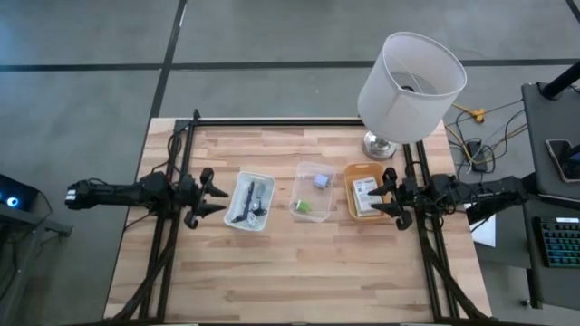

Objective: Pick and place items into bin
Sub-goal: Return to Home Position

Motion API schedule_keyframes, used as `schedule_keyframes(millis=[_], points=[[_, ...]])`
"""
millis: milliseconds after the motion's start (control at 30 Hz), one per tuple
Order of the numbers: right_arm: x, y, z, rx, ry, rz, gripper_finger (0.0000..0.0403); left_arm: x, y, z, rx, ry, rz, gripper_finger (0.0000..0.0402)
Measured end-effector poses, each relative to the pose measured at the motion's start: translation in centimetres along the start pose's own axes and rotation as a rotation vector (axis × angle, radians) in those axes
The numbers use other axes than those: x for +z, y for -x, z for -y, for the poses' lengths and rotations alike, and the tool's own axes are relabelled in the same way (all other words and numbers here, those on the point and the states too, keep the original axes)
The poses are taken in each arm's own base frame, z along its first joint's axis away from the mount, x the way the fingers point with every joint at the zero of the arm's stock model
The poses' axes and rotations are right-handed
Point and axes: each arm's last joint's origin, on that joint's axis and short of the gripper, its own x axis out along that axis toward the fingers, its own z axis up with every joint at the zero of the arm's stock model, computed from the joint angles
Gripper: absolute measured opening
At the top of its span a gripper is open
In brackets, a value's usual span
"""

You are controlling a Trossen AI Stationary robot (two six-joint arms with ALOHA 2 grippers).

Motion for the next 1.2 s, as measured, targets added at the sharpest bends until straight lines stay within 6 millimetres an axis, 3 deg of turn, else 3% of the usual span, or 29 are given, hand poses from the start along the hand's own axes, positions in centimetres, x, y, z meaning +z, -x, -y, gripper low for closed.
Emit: schedule_keyframes(millis=[200, 1200], points=[[0.01, 0.00, -0.01, 0.001, -0.001, 0.000, 0.0176, -0.08, -0.01, 0.02, -0.012, -0.130, -0.008, 0.0160], [0.00, 0.00, -0.01, 0.001, -0.003, 0.000, 0.0176, 0.11, -0.05, 0.01, 0.002, -0.135, 0.013, 0.0160]])
